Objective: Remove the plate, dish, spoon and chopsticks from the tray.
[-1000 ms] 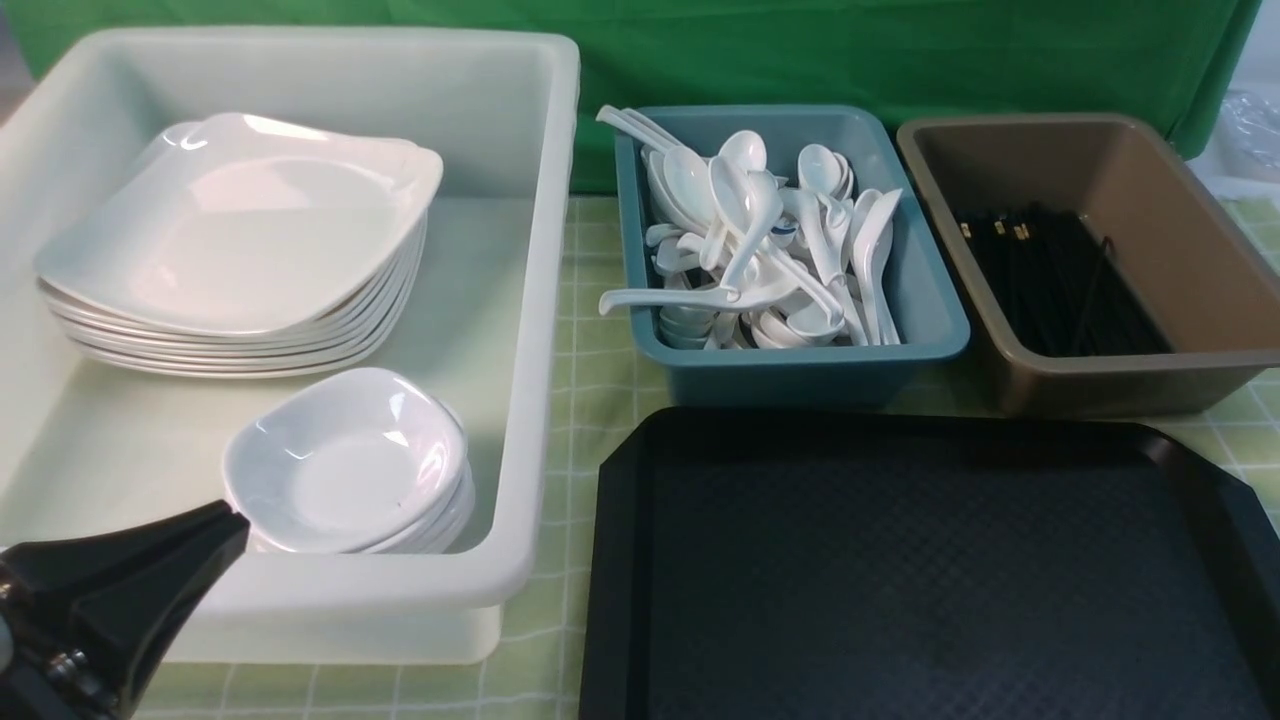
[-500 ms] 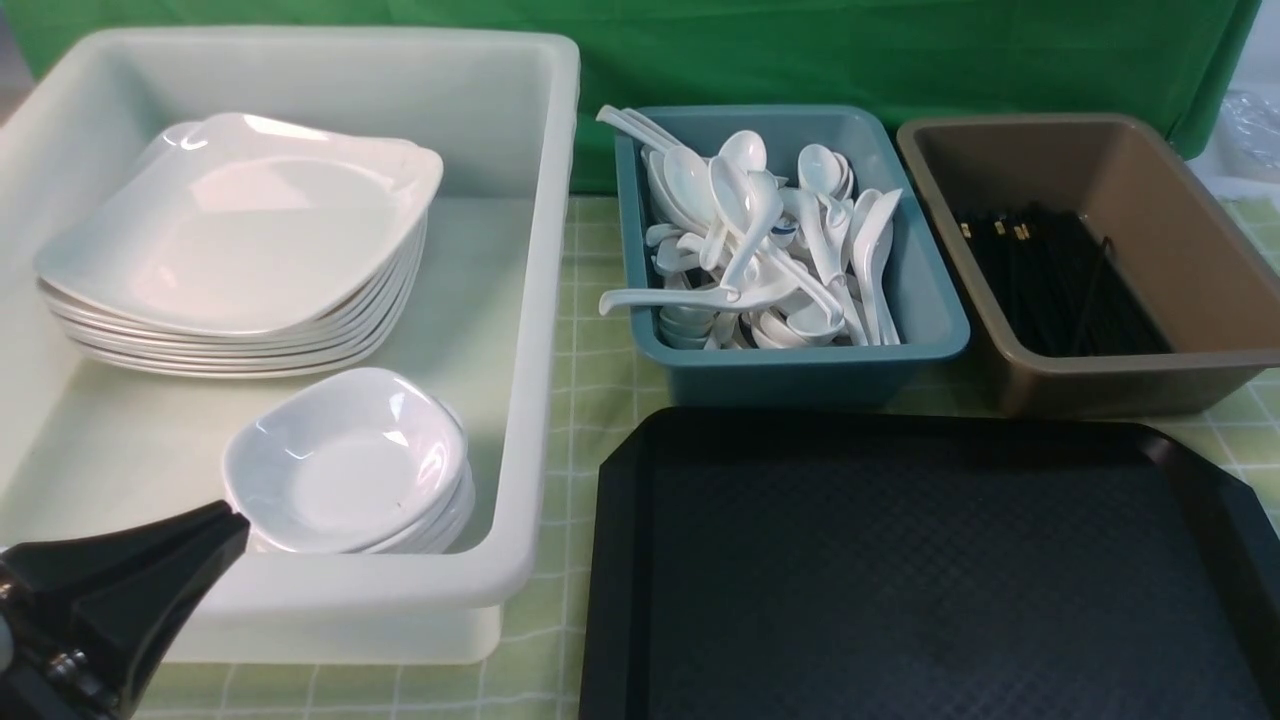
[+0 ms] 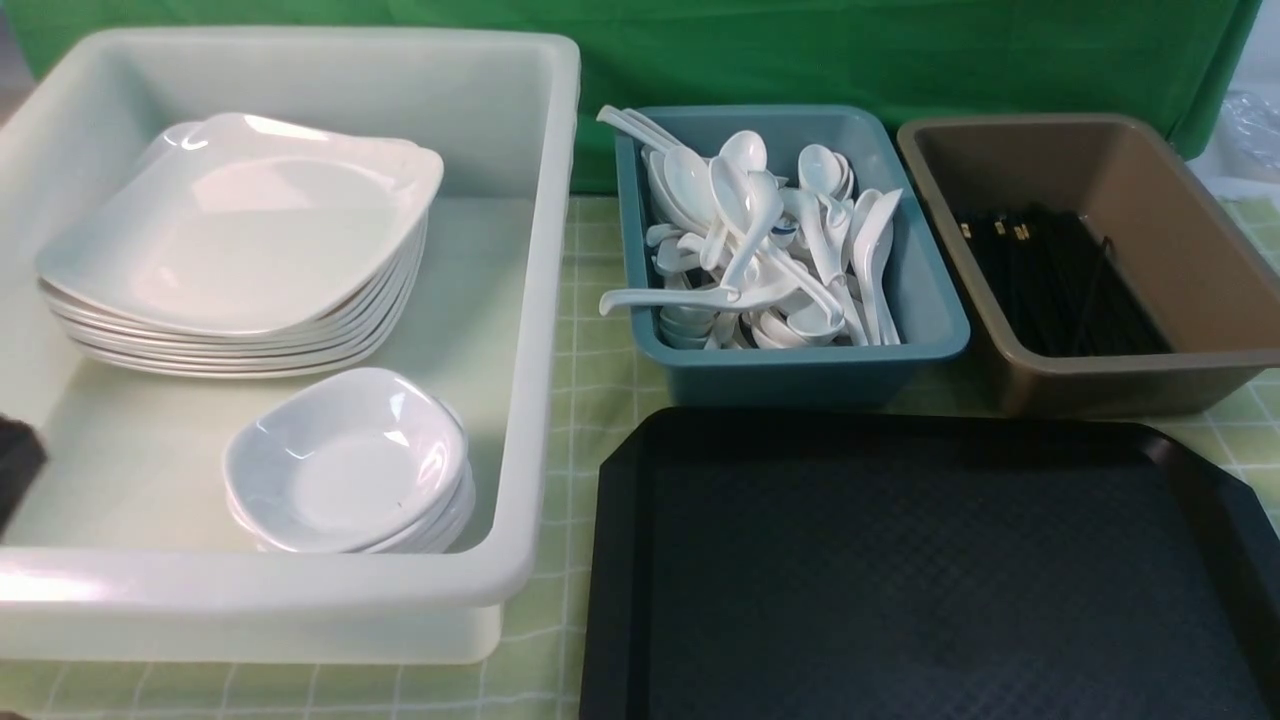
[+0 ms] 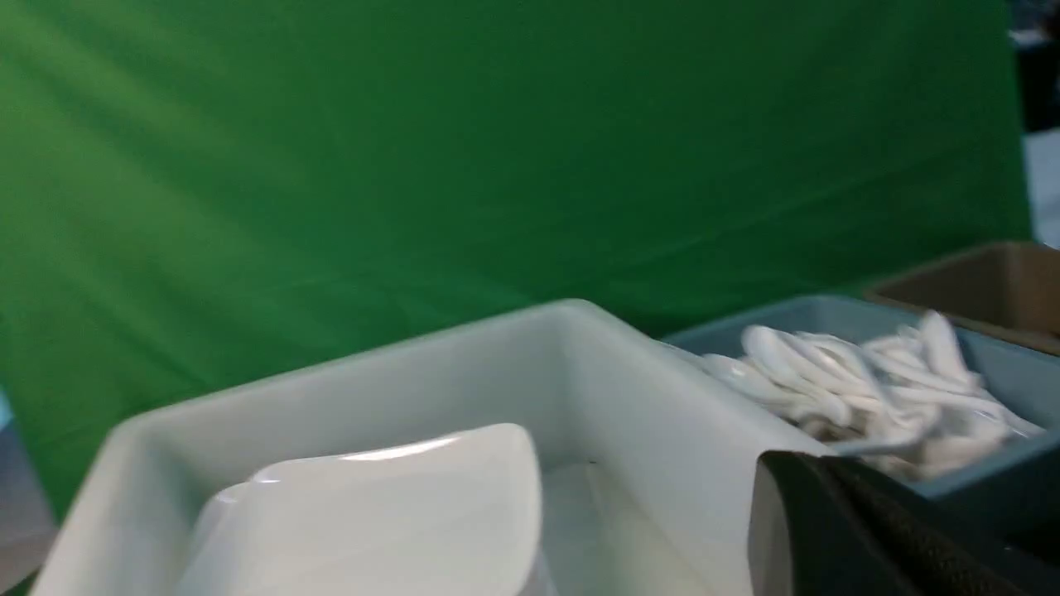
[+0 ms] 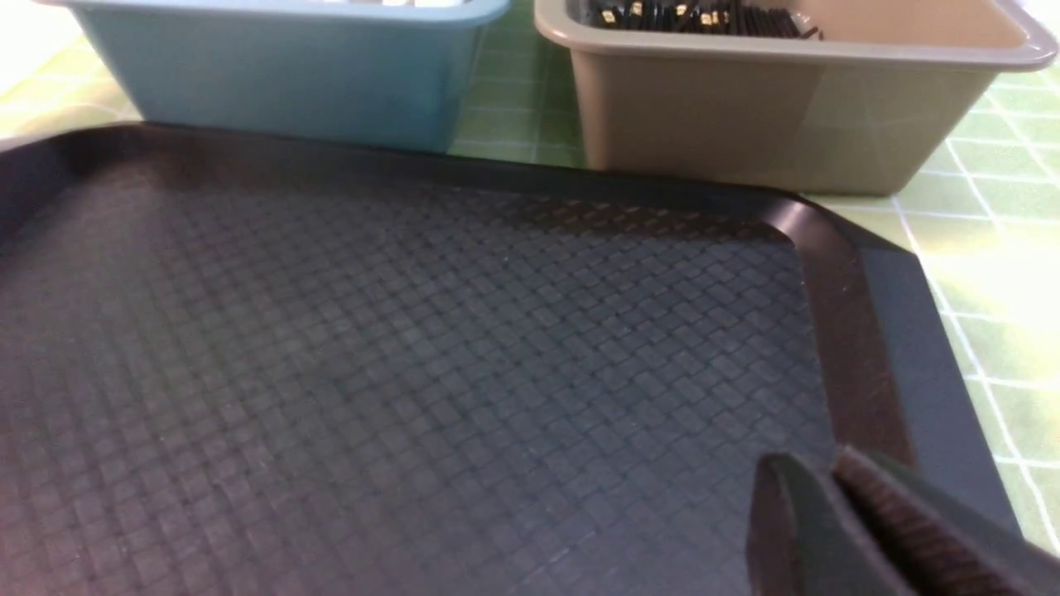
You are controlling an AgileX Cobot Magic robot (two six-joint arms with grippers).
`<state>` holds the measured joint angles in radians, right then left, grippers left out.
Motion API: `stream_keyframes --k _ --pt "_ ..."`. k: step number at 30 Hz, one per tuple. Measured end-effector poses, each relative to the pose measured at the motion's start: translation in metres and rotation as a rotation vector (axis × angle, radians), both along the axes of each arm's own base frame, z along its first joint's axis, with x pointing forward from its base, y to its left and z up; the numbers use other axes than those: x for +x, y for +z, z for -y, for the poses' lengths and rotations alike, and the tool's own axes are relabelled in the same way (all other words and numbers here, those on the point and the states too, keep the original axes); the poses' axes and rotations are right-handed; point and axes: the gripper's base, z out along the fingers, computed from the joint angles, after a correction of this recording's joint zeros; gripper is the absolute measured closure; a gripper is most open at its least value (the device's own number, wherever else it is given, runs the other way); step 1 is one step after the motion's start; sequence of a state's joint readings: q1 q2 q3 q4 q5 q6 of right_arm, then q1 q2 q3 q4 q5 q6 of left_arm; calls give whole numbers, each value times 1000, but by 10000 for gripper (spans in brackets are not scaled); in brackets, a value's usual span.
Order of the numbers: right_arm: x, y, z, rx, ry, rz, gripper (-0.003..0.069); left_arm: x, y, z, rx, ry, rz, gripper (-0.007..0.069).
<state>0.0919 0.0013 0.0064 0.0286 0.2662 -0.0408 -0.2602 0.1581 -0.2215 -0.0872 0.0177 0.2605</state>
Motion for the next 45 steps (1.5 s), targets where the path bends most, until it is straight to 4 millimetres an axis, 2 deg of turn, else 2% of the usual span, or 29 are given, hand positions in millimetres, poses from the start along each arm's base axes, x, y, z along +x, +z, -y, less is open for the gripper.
stream_keyframes --k 3,5,8,12,45 --pt "0 0 0 0 0 1 549 -8 -24 -10 -63 147 -10 615" --pt "0 0 0 0 0 0 543 -6 -51 -13 -101 207 -73 615" --pt "0 0 0 0 0 1 535 -4 -72 -14 -123 224 -164 615" --pt "0 0 0 0 0 1 522 -4 -87 -12 -118 214 -303 615" --pt "0 0 0 0 0 3 445 -4 -87 -14 -122 253 -297 603"
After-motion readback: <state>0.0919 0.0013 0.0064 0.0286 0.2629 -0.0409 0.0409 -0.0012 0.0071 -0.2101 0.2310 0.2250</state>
